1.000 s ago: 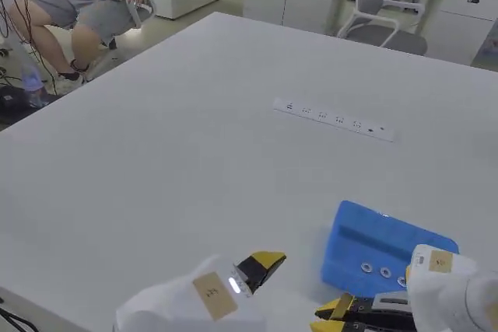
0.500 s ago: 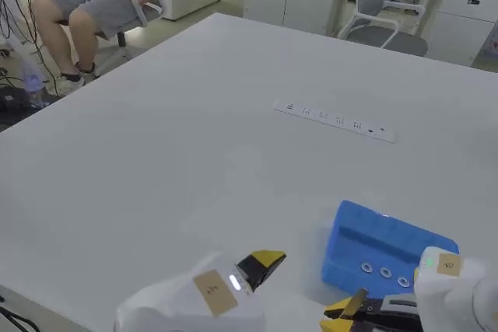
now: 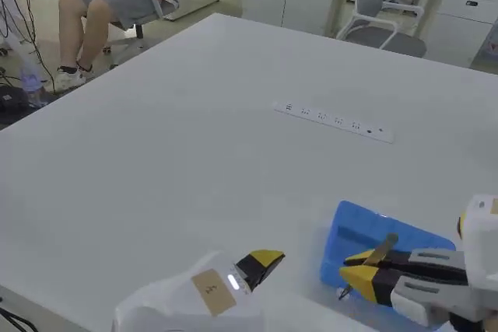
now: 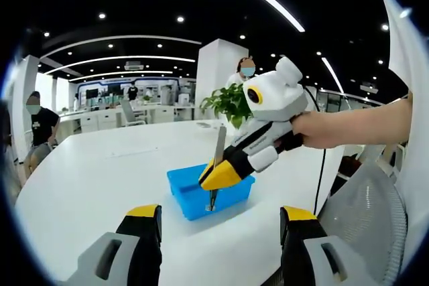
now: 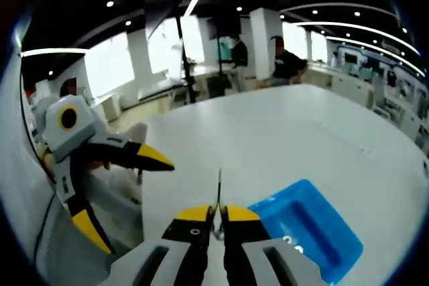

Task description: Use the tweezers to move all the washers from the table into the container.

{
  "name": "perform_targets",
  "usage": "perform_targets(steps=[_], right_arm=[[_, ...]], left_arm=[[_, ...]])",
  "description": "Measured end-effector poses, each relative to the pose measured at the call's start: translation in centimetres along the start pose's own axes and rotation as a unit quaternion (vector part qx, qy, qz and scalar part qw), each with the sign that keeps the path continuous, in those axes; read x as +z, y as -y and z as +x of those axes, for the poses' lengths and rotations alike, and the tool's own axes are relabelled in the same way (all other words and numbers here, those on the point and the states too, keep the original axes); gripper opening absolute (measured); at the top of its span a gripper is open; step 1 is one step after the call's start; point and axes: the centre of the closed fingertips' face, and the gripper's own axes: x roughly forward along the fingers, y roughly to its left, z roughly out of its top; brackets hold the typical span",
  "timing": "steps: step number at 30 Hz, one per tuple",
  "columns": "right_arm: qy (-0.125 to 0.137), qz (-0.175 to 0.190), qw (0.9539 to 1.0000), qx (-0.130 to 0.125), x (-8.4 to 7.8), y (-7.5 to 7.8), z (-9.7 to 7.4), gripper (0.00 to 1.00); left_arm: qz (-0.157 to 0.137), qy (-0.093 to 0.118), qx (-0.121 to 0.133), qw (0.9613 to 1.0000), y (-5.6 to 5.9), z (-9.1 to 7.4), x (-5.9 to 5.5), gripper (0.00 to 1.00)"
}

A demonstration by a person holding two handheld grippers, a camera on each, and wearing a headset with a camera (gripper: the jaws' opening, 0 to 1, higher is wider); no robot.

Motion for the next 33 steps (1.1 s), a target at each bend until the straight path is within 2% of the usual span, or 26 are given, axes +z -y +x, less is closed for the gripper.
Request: perform_targets(steps=[1, 3, 15, 20, 26, 33], right_arm=[[0.013, 0.007, 0.9999, -0.005, 0.7, 0.4, -0.2, 0.03], [0.018, 0.014, 0.9997, -0.013, 1.2, 1.1, -0.5, 0.03], [0.028, 0.039, 0.9959, -0.076, 2.6, 4.8, -0.2, 0.03], [0.027, 0.059, 0.9939, -0.089, 2.1, 6.4, 0.5, 0.04], [0.01, 0.079, 0.9914, -0.104, 0.2, 8.7, 1.4, 0.04], [-0.006, 0.092, 0.99, -0.106, -1.3, 10.0, 2.2, 0.04]], left_arm=[[0.0, 0.0, 0.0, 1.0, 0.0, 0.0, 0.0, 0.72], [0.0, 0.001, 0.0, 1.0, 0.0, 0.0, 0.0, 0.72], [0.0, -0.001, -0.001, 1.0, 0.0, 0.1, 0.0, 0.72], [-0.001, -0.001, -0.001, 1.0, 0.1, 0.1, 0.0, 0.72], [-0.002, -0.002, -0.001, 1.0, 0.1, 0.1, 0.0, 0.72], [-0.002, -0.004, -0.001, 1.0, 0.2, 0.2, -0.1, 0.72]])
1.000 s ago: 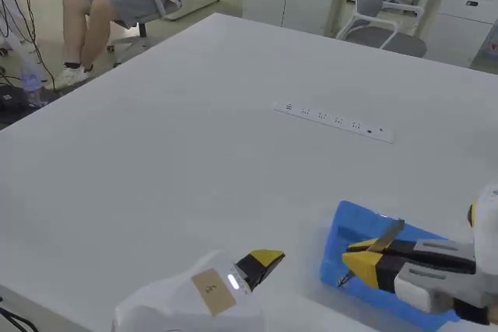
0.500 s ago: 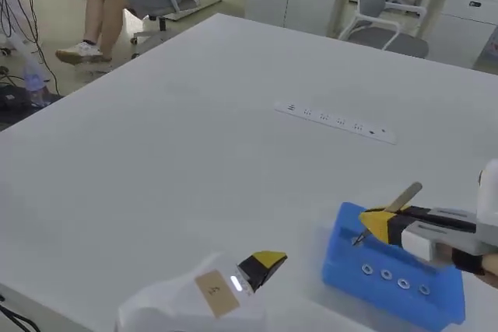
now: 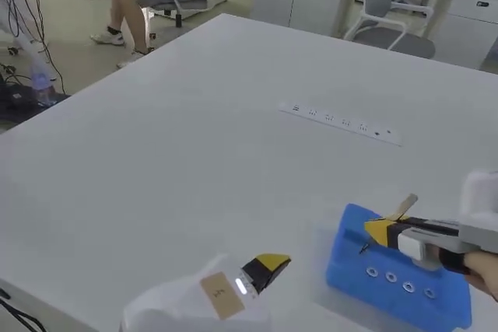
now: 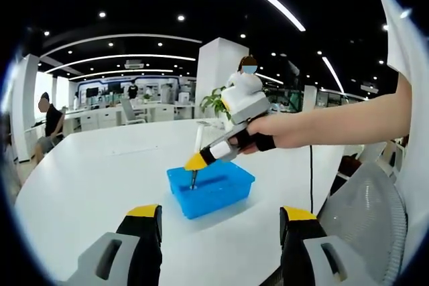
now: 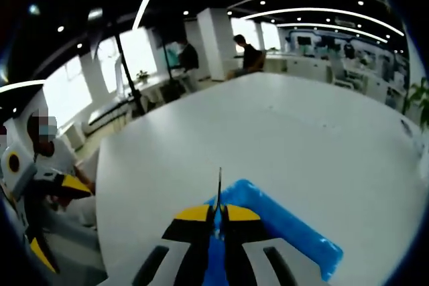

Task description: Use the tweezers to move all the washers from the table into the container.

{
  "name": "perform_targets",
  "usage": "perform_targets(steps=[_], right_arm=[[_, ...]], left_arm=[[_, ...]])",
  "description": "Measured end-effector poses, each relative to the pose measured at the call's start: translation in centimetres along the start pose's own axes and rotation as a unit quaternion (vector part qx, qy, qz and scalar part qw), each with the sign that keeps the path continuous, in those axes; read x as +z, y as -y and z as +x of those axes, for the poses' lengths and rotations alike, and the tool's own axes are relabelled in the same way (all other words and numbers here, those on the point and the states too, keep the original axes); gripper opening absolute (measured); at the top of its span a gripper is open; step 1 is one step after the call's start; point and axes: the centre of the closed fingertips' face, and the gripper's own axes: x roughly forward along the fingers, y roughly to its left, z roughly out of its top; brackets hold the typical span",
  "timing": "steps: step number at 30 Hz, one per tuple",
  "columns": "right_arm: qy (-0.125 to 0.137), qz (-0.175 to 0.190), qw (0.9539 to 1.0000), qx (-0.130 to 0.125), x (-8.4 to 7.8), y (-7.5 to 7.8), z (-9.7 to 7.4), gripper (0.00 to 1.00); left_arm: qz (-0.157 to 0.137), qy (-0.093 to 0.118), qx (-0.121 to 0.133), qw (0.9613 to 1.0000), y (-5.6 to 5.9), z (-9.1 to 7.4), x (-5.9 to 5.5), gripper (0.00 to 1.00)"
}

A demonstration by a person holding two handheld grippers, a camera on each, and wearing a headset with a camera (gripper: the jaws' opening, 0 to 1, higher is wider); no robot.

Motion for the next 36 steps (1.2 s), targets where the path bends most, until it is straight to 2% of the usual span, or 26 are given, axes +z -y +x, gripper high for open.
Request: perform_targets(steps=[7, 12, 18, 19, 23, 26, 29, 30, 34, 36], right_arm=[[-0.019, -0.004, 0.9998, 0.002, -1.0, 0.6, 1.4, 0.04], [-0.029, -0.012, 0.9995, 0.003, -1.6, 0.6, 1.7, 0.04], [-0.035, -0.021, 0.9992, 0.007, -1.9, 0.3, 1.9, 0.04], [-0.036, -0.023, 0.999, 0.01, -2.0, 0.2, 2.0, 0.04], [-0.04, -0.031, 0.9987, 0.009, -2.3, 0.1, 2.0, 0.04], [-0.041, -0.033, 0.9986, 0.01, -2.5, 0.1, 2.0, 0.04], [-0.045, -0.041, 0.9981, 0.008, -2.8, -0.1, 2.0, 0.04], [-0.037, -0.042, 0.9984, 0.009, -2.6, 0.0, 2.1, 0.04], [-0.04, -0.054, 0.9976, 0.015, -2.7, -0.2, 2.0, 0.04], [-0.03, -0.054, 0.9979, 0.019, -2.3, -0.5, 1.8, 0.04]], left_arm=[[-0.001, -0.004, -0.001, 1.0, 0.0, 0.1, -0.2, 0.72], [-0.011, 0.009, 0.01, 0.9999, -0.6, -0.1, 0.2, 0.72], [-0.013, 0.012, 0.011, 0.9998, -0.6, -0.2, 0.3, 0.71], [-0.016, 0.021, 0.012, 0.9996, -0.7, -0.3, 0.6, 0.71], [-0.031, 0.025, 0.013, 0.9991, -1.1, -0.4, 0.7, 0.71], [-0.037, 0.033, 0.014, 0.9987, -1.1, -0.5, 0.9, 0.71], [-0.035, 0.031, 0.015, 0.9988, -1.1, -0.5, 0.9, 0.71], [-0.033, 0.029, 0.016, 0.9989, -1.1, -0.5, 0.8, 0.71], [-0.034, 0.03, 0.016, 0.9988, -1.1, -0.5, 0.8, 0.71], [-0.035, 0.031, 0.015, 0.9988, -1.1, -0.5, 0.9, 0.7]])
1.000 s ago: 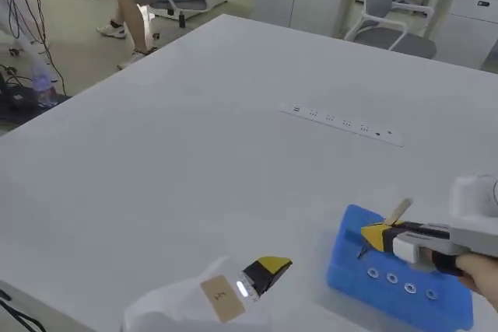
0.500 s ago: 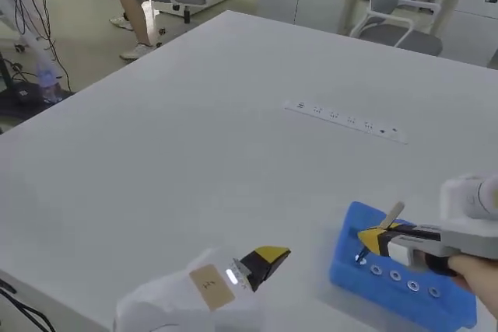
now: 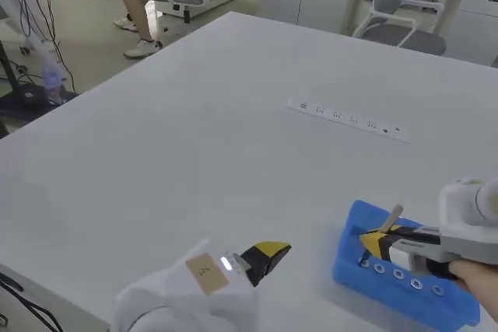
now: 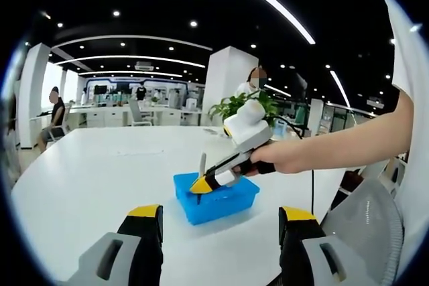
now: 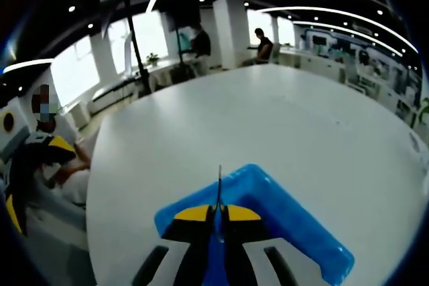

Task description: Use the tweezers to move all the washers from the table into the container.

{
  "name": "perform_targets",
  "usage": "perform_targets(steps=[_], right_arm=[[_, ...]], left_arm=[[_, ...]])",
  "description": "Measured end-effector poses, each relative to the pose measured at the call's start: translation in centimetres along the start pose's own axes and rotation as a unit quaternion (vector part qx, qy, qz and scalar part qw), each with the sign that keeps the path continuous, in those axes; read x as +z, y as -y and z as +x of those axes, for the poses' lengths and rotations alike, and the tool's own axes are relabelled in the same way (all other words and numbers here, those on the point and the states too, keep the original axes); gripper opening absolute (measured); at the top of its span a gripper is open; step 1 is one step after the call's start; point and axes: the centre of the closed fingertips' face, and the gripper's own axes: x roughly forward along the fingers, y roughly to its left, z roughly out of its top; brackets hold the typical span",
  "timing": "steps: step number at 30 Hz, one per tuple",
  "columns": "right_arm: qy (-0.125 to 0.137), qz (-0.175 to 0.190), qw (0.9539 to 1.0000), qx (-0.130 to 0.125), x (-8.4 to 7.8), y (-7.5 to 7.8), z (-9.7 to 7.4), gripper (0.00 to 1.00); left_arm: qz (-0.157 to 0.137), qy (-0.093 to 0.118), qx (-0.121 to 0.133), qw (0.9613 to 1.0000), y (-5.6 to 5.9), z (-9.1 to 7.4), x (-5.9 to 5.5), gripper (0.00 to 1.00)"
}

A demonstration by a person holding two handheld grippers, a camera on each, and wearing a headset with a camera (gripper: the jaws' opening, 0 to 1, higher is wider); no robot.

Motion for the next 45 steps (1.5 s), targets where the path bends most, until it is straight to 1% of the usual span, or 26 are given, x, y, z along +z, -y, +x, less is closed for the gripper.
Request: perform_targets(steps=[1, 4, 5, 7, 8, 9, 11, 12, 15, 18, 19, 20, 22, 23, 24, 26, 27, 29, 31, 33, 34, 38, 42, 43, 44, 45], right_arm=[[0.011, 0.0, 0.9999, 0.001, 0.5, -0.2, -0.2, 0.04], [0.023, -0.002, 0.9997, -0.003, 1.3, -0.3, -0.9, 0.04], [0.028, -0.004, 0.9996, -0.002, 1.7, -0.4, -1.2, 0.04], [0.038, -0.009, 0.9992, 0.0, 2.3, -0.6, -1.7, 0.04], [0.043, -0.012, 0.999, 0.003, 2.7, -0.9, -2.1, 0.04], [0.046, -0.016, 0.9988, 0.002, 2.9, -1.1, -2.5, 0.04], [0.052, -0.03, 0.9982, 0.001, 3.3, -1.5, -3.4, 0.04], [0.054, -0.037, 0.9979, 0.001, 3.4, -1.7, -4.0, 0.04], [0.056, -0.047, 0.9973, 0.004, 3.6, -2.2, -5.3, 0.04], [0.056, -0.055, 0.9968, 0.013, 3.8, -3.4, -6.8, 0.04], [0.058, -0.055, 0.9967, 0.016, 3.8, -3.7, -7.2, 0.04], [0.061, -0.056, 0.9964, 0.021, 3.8, -4.2, -7.9, 0.04], [0.061, -0.055, 0.9961, 0.029, 3.6, -4.8, -8.7, 0.04], [0.061, -0.056, 0.9961, 0.032, 3.4, -5.0, -9.0, 0.04], [0.057, -0.055, 0.9961, 0.04, 3.0, -5.4, -9.3, 0.04], [0.048, -0.052, 0.9957, 0.059, 2.2, -6.2, -9.7, 0.04], [0.047, -0.052, 0.9956, 0.062, 2.0, -6.3, -9.8, 0.04], [0.028, -0.056, 0.9944, 0.086, 0.4, -7.3, -9.9, 0.04], [0.01, -0.059, 0.9931, 0.1, -1.0, -7.8, -9.9, 0.04], [-0.006, -0.062, 0.9915, 0.114, -2.5, -8.4, -9.9, 0.04], [-0.012, -0.062, 0.9908, 0.12, -3.2, -8.7, -9.9, 0.04], [-0.028, -0.079, 0.9866, 0.14, -4.7, -9.9, -10.1, 0.04], [-0.052, -0.13, 0.9768, 0.162, -6.1, -11.2, -10.2, 0.04], [-0.06, -0.141, 0.9743, 0.165, -6.4, -11.4, -10.2, 0.04], [-0.065, -0.154, 0.9713, 0.169, -6.6, -11.7, -10.2, 0.04], [-0.07, -0.17, 0.9669, 0.177, -6.9, -12.1, -10.2, 0.04]], left_arm=[[-0.001, 0.002, -0.001, 1.0, 0.0, 0.0, 0.0, 0.71], [-0.003, -0.001, -0.004, 1.0, 0.1, 0.0, -0.1, 0.71], [0.003, -0.002, -0.008, 1.0, 0.3, 0.0, -0.1, 0.7], [0.014, -0.001, -0.013, 0.9998, 0.6, -0.1, 0.0, 0.65], [0.019, -0.005, -0.018, 0.9996, 0.8, -0.1, -0.1, 0.63], [0.02, -0.009, -0.019, 0.9996, 0.8, -0.1, -0.2, 0.6], [0.024, -0.009, -0.017, 0.9995, 0.7, -0.2, -0.2, 0.57], [0.02, -0.006, -0.016, 0.9996, 0.6, -0.4, -0.1, 0.56], [-0.003, 0.008, -0.027, 0.9996, 0.5, -0.7, 0.5, 0.54], [-0.01, 0.015, -0.029, 0.9994, 0.0, -1.3, 0.9, 0.51], [-0.019, 0.014, -0.033, 0.9992, 0.0, -1.4, 1.0, 0.5], [-0.034, 0.009, -0.035, 0.9988, -0.3, -1.6, 0.9, 0.5], [-0.03, 0.003, -0.039, 0.9988, -0.7, -1.8, 1.1, 0.5], [-0.026, -0.005, -0.043, 0.9988, -0.8, -1.9, 1.0, 0.49], [-0.005, -0.02, -0.056, 0.9982, -0.7, -2.1, 1.0, 0.48], [0.01, -0.026, -0.067, 0.9974, -0.6, -2.1, 1.4, 0.46], [0.01, -0.027, -0.072, 0.997, -0.6, -2.1, 1.5, 0.44], [0.009, -0.04, -0.105, 0.9937, 0.1, -2.1, 1.7, 0.42], [-0.002, -0.057, -0.136, 0.9891, 0.9, -1.9, 1.4, 0.42], [0.0, -0.058, -0.145, 0.9877, 1.0, -1.4, 1.6, 0.39], [-0.004, -0.06, -0.155, 0.986, 1.3, -1.2, 1.7, 0.37], [-0.042, -0.055, -0.201, 0.9771, 2.6, -0.5, 2.4, 0.33], [-0.046, -0.049, -0.224, 0.9724, 3.0, 0.3, 3.1, 0.31], [-0.044, -0.046, -0.236, 0.9697, 3.4, 0.5, 3.3, 0.3], [-0.045, -0.046, -0.241, 0.9683, 3.5, 0.5, 3.3, 0.3], [-0.041, -0.054, -0.254, 0.9648, 3.9, 0.6, 3.1, 0.3]])
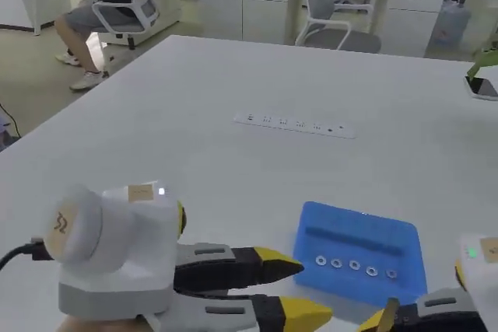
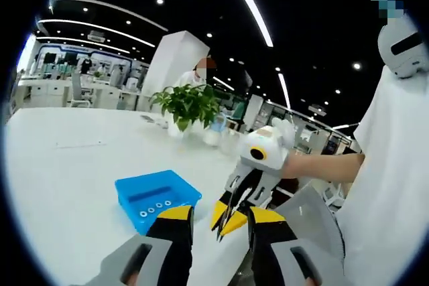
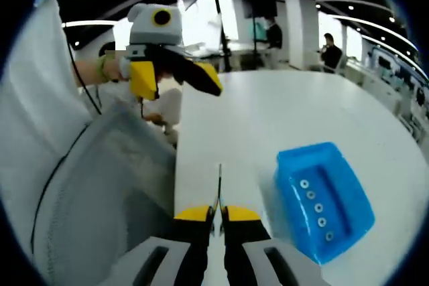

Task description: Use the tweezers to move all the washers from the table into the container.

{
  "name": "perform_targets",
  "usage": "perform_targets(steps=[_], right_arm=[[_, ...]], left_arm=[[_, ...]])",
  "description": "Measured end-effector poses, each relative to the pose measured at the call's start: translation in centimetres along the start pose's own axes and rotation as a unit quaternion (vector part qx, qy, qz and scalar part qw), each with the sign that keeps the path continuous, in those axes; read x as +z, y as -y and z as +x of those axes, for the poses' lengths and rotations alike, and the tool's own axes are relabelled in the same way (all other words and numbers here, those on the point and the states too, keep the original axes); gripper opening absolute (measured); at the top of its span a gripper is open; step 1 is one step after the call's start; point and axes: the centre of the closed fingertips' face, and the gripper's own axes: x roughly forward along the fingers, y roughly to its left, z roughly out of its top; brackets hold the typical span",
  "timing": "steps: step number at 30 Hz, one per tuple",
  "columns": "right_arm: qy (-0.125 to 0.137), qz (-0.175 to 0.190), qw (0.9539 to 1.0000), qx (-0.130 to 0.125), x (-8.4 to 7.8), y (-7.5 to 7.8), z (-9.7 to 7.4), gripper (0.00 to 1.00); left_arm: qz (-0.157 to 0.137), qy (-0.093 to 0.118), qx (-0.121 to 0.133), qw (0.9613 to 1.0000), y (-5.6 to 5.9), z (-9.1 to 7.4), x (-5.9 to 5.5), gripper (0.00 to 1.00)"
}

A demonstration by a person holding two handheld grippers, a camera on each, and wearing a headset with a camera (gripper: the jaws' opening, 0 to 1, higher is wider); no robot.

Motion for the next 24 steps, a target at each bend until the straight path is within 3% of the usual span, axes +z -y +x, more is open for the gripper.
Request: perform_targets(steps=[5, 9, 11, 17, 24], right_arm=[[-0.043, -0.05, 0.9977, 0.02, -0.9, -1.3, 0.8, 0.04], [-0.071, -0.073, 0.9945, 0.022, -1.4, -1.7, 1.2, 0.04], [-0.093, -0.098, 0.9907, 0.02, -1.8, -1.7, 1.4, 0.04], [-0.104, -0.106, 0.9887, 0.02, -1.9, -2.1, 1.5, 0.04], [-0.111, -0.111, 0.9875, 0.013, -2.2, -2.0, 1.4, 0.04]], left_arm=[[0.041, -0.061, -0.04, 0.9965, 1.3, 1.4, -1.9, 0.3], [0.059, -0.084, -0.063, 0.9927, 2.3, 2.3, -2.8, 0.3], [0.069, -0.09, -0.068, 0.9912, 2.6, 2.8, -3.1, 0.29], [0.099, -0.111, -0.084, 0.9853, 3.2, 3.8, -3.5, 0.23], [0.154, -0.15, -0.087, 0.9727, 3.5, 4.6, -4.6, 0.09]])
